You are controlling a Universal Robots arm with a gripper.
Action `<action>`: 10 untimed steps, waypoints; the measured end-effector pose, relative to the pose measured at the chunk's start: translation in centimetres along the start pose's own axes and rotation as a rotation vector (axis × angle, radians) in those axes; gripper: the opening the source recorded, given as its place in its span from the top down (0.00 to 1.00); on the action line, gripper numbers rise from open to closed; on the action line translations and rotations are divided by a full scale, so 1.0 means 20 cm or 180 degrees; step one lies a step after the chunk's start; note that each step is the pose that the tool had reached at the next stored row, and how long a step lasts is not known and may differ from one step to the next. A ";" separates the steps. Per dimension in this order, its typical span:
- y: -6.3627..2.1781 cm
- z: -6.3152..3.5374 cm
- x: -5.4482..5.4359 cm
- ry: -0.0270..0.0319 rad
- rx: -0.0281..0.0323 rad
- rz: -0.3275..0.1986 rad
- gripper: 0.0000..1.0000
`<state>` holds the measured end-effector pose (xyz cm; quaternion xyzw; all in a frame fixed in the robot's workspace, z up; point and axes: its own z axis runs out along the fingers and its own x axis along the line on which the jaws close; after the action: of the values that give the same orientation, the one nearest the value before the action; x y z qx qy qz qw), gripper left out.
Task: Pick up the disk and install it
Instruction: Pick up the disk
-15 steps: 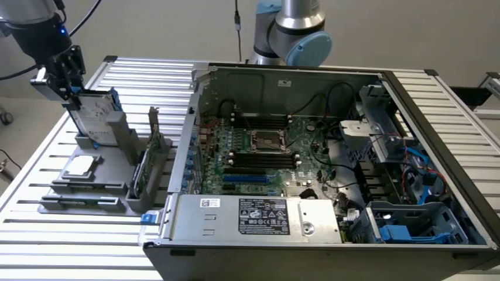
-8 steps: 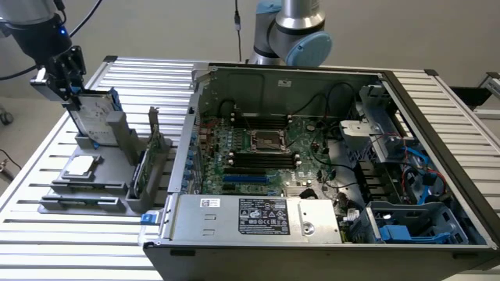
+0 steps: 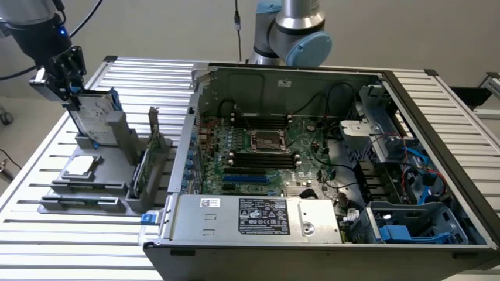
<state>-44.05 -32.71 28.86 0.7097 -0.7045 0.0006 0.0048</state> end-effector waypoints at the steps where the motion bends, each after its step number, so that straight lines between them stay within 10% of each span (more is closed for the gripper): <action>1: 0.000 0.000 0.00 0.0001 0.0000 0.0006 0.52; 10: 0.001 0.000 0.00 0.0013 0.0000 0.0037 0.52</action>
<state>-44.07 -32.71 28.86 0.7056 -0.7086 0.0020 0.0063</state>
